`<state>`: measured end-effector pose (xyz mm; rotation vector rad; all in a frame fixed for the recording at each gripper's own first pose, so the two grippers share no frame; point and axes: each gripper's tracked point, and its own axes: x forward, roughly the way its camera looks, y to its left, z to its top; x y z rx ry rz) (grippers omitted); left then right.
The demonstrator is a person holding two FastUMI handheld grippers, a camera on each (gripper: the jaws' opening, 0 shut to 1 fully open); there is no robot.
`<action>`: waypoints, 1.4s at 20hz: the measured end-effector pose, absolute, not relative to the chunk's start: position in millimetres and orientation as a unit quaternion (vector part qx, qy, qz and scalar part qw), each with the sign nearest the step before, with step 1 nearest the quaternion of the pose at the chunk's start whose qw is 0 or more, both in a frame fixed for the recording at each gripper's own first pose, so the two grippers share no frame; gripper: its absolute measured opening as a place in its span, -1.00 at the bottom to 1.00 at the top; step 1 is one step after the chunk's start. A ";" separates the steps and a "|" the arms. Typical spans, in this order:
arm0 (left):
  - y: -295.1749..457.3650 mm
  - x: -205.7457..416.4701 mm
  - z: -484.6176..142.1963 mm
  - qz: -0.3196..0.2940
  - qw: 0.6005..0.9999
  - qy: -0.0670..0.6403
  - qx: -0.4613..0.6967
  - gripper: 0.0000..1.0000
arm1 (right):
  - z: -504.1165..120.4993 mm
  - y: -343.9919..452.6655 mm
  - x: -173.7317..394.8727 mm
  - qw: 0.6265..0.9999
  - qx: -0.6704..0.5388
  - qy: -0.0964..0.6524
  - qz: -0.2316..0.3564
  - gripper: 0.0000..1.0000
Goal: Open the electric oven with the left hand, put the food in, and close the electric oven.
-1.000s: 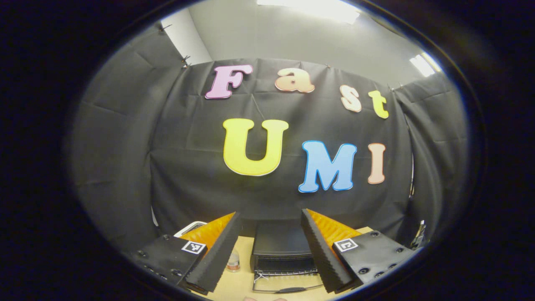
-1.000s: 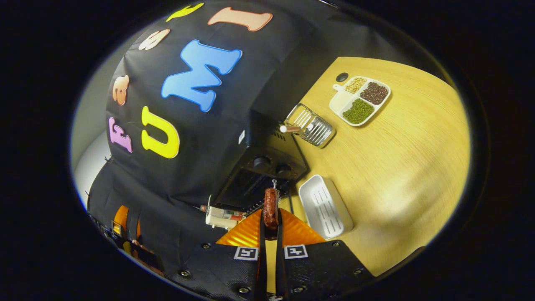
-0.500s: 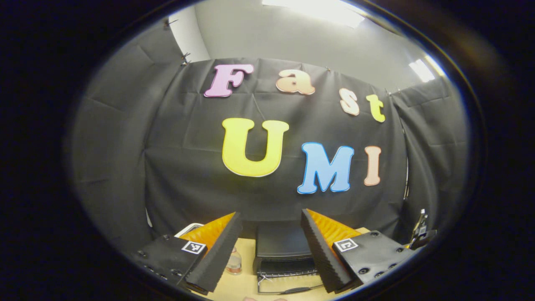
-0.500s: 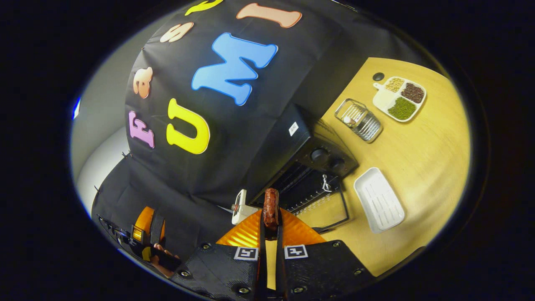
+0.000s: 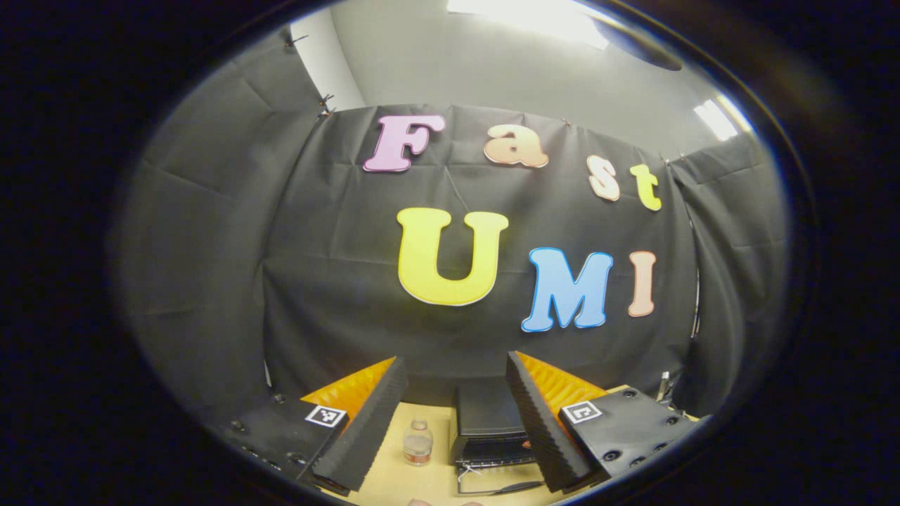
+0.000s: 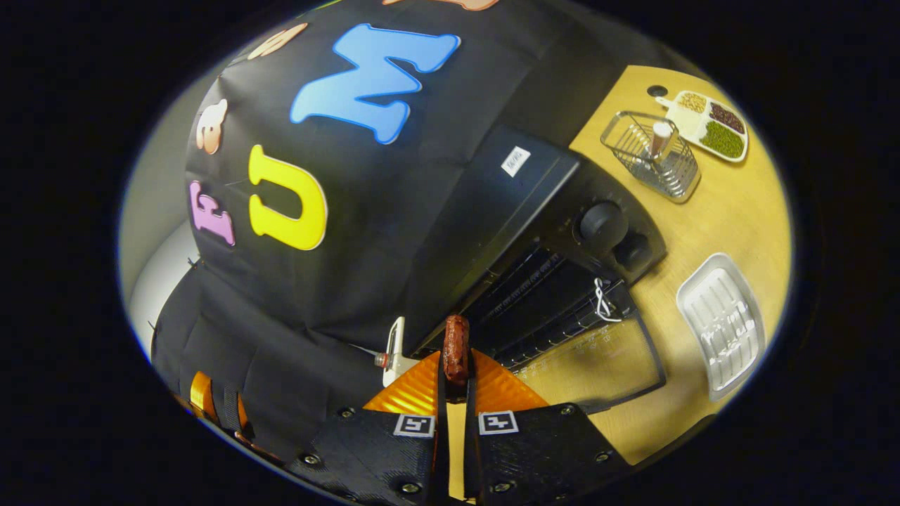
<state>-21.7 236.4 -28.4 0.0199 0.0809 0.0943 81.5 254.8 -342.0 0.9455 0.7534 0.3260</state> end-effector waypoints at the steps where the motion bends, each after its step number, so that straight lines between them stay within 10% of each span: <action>1: 242.7 -22.5 -32.3 0.053 0.997 0.045 0.013 0.99 | -355.2 259.3 84.3 0.808 0.442 0.360 0.146 -0.84; 13: 287.8 -28.3 -54.6 0.093 0.992 0.085 0.027 0.99 | -421.1 275.0 148.6 0.838 0.398 0.364 0.086 -0.83; 19: 261.9 -17.1 -59.5 0.068 0.993 0.086 0.031 0.99 | -435.5 234.5 151.0 0.884 0.268 0.382 0.026 -0.21; 23: 238.5 -8.2 -65.6 0.050 0.995 0.086 0.029 0.99 | -411.3 207.1 140.2 0.911 0.202 0.359 0.019 0.54; 28: 204.2 2.4 -81.7 0.030 0.995 0.089 0.026 1.00 | -350.4 166.5 96.6 0.950 0.086 0.299 0.024 0.54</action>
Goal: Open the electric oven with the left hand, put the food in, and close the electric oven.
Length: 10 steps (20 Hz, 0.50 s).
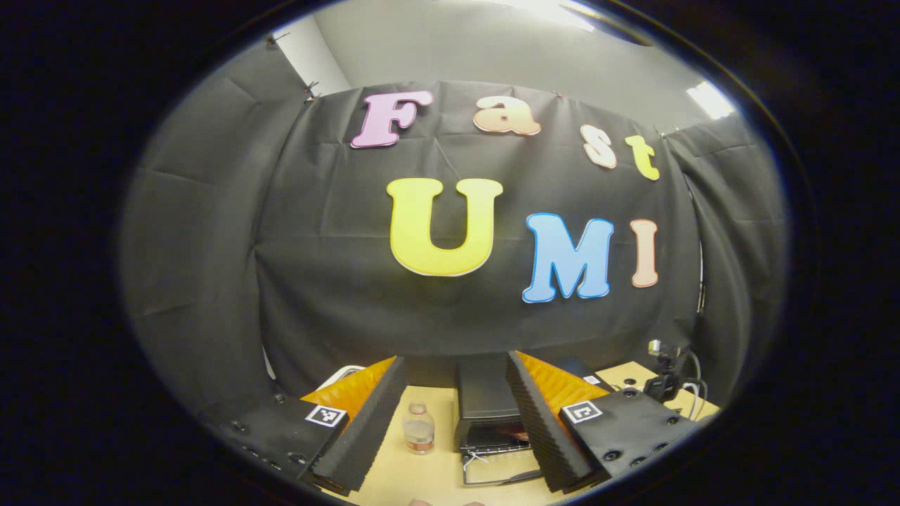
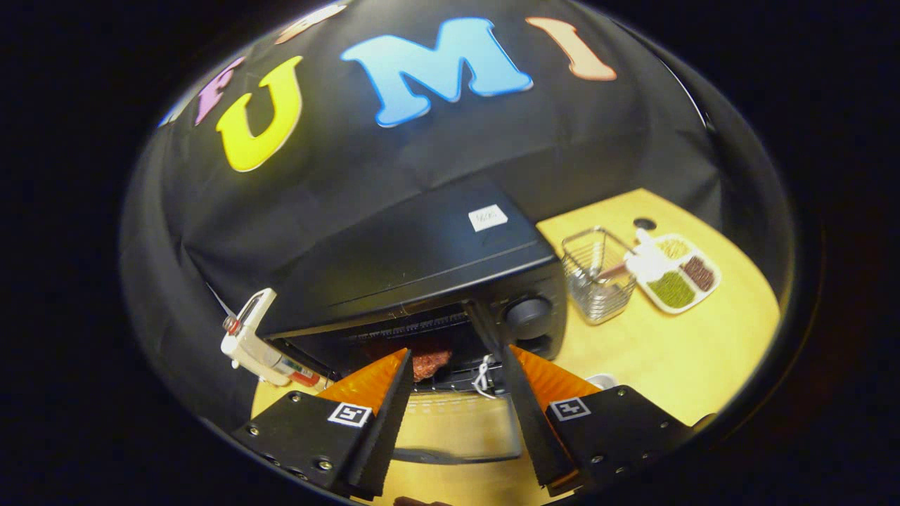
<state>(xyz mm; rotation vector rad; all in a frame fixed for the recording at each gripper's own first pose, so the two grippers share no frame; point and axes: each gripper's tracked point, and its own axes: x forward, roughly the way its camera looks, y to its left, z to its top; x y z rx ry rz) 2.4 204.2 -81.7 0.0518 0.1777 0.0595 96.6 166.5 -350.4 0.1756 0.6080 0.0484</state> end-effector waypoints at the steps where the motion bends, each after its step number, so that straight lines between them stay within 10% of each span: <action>1: 195.5 4.3 -84.8 0.025 0.995 0.090 0.024 0.99 | -332.3 156.6 88.3 0.957 0.062 0.281 0.022 0.54; 10: 124.1 14.6 -84.7 -0.003 0.997 0.071 0.016 0.99 | -146.4 97.8 39.6 0.995 0.015 0.103 0.001 0.54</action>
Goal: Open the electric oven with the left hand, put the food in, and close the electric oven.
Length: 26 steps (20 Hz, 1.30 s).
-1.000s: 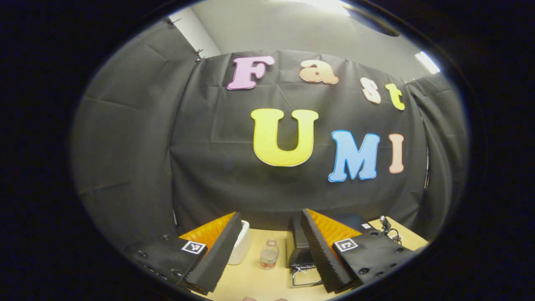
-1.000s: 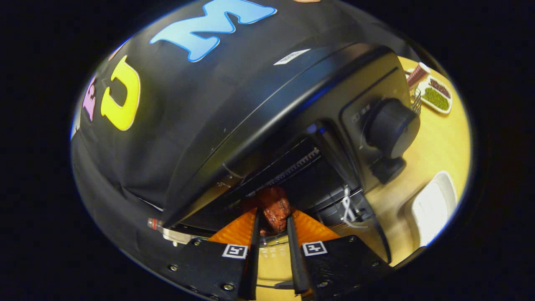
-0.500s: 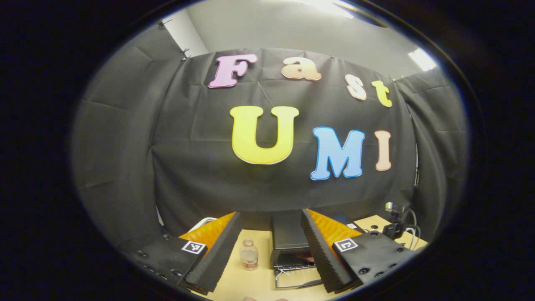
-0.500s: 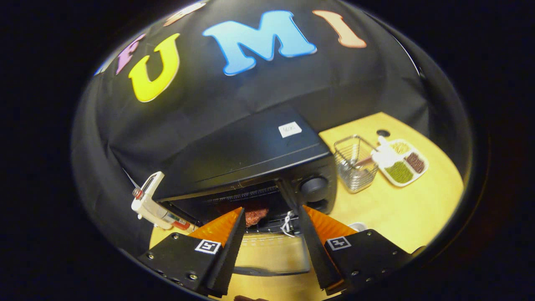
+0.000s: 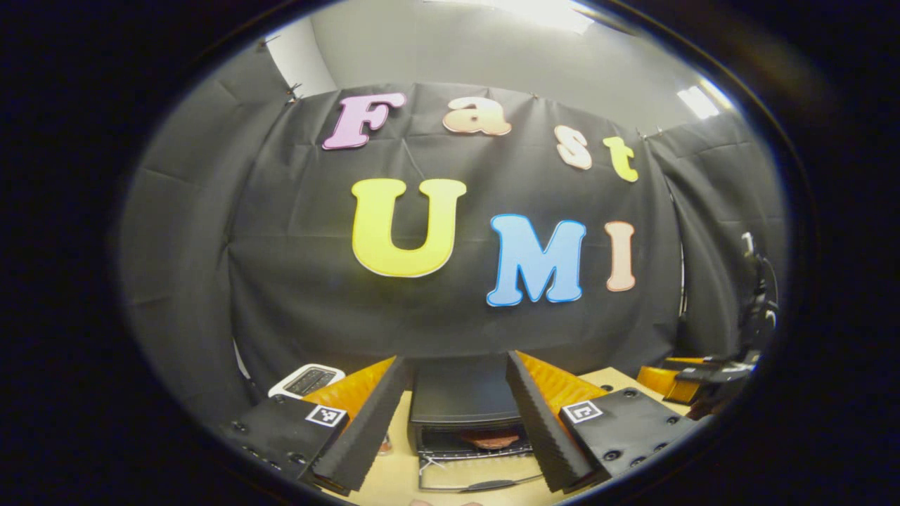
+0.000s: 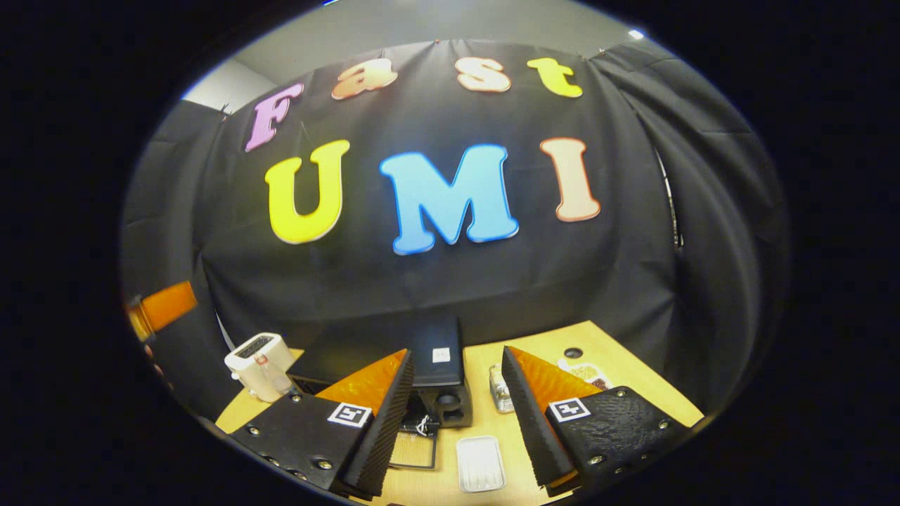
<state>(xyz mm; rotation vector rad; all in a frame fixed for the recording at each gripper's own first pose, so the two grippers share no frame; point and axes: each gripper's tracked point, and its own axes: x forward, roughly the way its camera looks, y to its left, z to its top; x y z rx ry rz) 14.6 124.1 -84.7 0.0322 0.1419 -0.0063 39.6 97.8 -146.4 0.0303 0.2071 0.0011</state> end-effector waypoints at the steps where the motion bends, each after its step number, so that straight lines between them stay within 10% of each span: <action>1: 116.6 15.2 -82.3 -0.007 0.998 0.067 0.017 0.97 | -131.2 93.0 36.0 0.996 0.020 0.090 -0.002 0.54; 13: 64.1 4.8 -111.8 -0.014 0.995 0.095 0.026 0.84 | -63.9 46.4 10.7 1.000 0.006 0.023 -0.011 0.54; 26: 66.0 -22.2 -280.8 -0.004 0.942 0.336 0.022 0.92 | -82.0 20.8 5.8 0.999 0.010 0.042 -0.018 0.54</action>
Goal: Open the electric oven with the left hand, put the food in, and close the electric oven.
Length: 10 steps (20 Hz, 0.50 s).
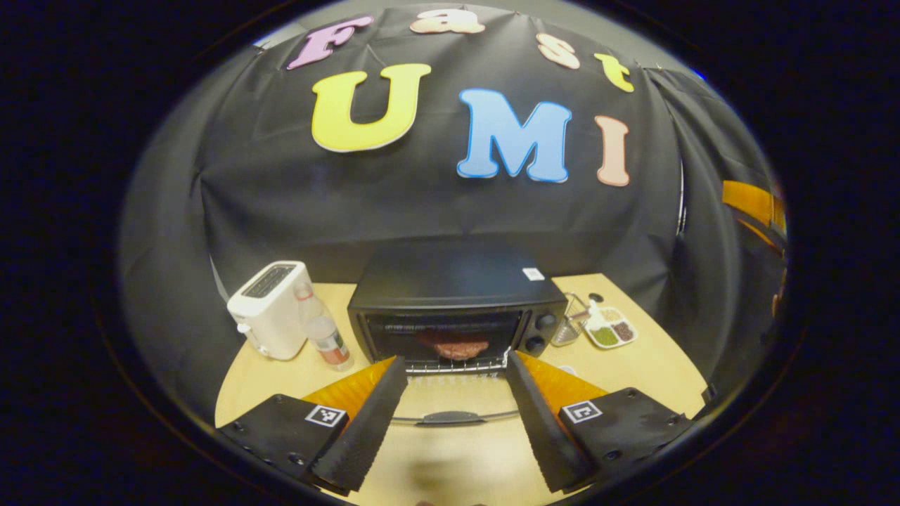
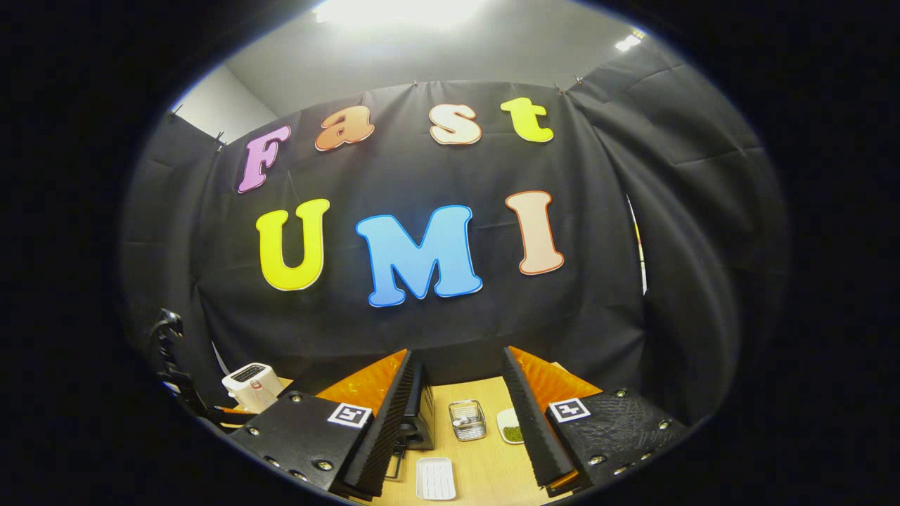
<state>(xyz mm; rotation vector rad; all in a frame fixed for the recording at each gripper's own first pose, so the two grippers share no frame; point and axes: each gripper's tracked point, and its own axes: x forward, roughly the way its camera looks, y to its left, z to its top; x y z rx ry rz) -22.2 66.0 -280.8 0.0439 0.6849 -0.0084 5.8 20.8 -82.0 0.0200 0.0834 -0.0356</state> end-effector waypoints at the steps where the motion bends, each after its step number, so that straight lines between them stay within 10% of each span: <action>1: 65.7 -25.6 -293.3 -0.004 0.935 0.354 0.016 0.99 | -81.9 19.1 5.1 0.999 0.010 0.042 -0.019 0.54; 10: 67.2 -47.8 -380.8 -0.004 0.887 0.461 0.009 0.93 | -86.4 -3.9 0.4 0.998 0.007 0.047 -0.039 0.54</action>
